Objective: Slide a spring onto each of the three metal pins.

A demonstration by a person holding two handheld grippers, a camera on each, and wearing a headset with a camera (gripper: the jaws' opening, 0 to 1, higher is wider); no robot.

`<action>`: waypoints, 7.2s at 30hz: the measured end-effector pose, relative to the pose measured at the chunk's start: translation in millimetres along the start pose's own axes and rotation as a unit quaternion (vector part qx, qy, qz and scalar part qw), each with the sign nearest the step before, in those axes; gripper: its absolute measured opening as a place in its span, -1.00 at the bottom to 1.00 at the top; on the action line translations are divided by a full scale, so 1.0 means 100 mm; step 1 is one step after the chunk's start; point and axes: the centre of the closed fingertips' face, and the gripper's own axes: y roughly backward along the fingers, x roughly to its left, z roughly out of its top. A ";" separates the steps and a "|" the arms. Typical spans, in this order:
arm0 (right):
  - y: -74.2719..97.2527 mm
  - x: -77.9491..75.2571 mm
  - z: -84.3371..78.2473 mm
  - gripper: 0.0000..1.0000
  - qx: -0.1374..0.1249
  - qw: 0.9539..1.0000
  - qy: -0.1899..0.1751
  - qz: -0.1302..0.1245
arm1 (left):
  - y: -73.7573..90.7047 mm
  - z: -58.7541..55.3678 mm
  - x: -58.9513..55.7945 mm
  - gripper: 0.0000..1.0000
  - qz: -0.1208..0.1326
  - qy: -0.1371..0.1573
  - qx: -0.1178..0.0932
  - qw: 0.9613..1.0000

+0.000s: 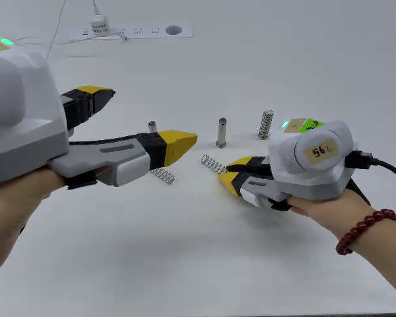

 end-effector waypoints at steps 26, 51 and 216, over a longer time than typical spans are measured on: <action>0.47 0.17 0.80 -0.79 -0.141 0.989 -0.023 0.026 | -0.07 0.06 -0.09 0.24 -0.043 0.105 -0.008 0.993; 0.81 0.48 1.27 -0.78 -0.235 0.968 -0.017 0.082 | -0.05 0.23 -0.30 -0.38 -0.126 0.248 -0.046 0.959; 1.15 -0.23 0.33 0.55 -0.103 0.984 -0.129 -0.060 | -1.33 -0.42 -0.26 -0.76 -0.020 -0.163 0.014 0.986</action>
